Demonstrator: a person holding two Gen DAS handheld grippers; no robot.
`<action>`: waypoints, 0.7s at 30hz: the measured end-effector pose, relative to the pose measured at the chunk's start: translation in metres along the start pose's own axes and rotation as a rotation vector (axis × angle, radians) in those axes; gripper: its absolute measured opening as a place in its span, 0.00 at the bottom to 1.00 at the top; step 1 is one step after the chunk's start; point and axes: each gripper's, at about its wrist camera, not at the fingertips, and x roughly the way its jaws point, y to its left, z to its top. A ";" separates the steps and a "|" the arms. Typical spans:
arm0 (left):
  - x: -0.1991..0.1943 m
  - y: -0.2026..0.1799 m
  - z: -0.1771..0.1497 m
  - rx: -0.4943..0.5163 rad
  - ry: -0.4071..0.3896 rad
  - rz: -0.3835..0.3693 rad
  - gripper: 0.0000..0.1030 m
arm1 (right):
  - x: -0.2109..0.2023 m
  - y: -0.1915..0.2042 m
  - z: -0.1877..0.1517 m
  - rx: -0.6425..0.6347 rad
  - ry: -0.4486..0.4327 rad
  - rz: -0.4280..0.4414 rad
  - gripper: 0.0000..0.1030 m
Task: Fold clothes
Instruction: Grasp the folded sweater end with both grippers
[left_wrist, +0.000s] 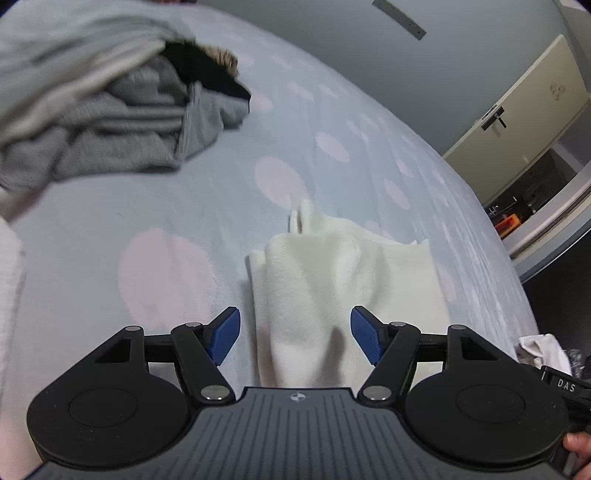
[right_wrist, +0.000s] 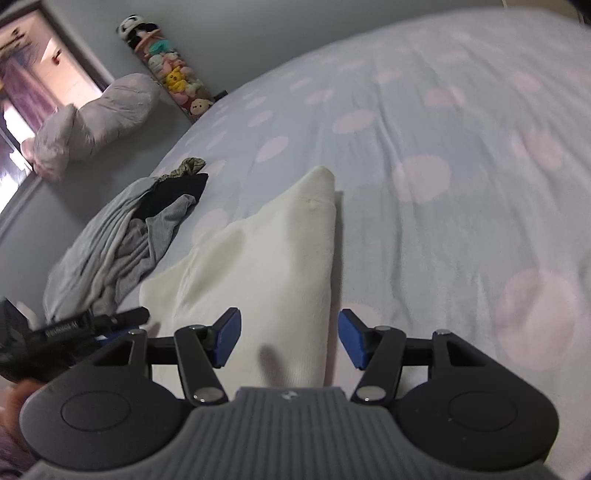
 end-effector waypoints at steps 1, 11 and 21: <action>0.006 0.004 0.002 -0.016 0.015 -0.016 0.63 | 0.004 -0.005 0.002 0.017 0.008 0.014 0.60; 0.032 0.021 0.012 -0.040 0.028 -0.124 0.62 | 0.054 -0.035 0.016 0.113 0.066 0.130 0.60; 0.050 0.030 0.012 -0.097 -0.013 -0.214 0.29 | 0.087 -0.063 0.036 0.240 0.025 0.275 0.39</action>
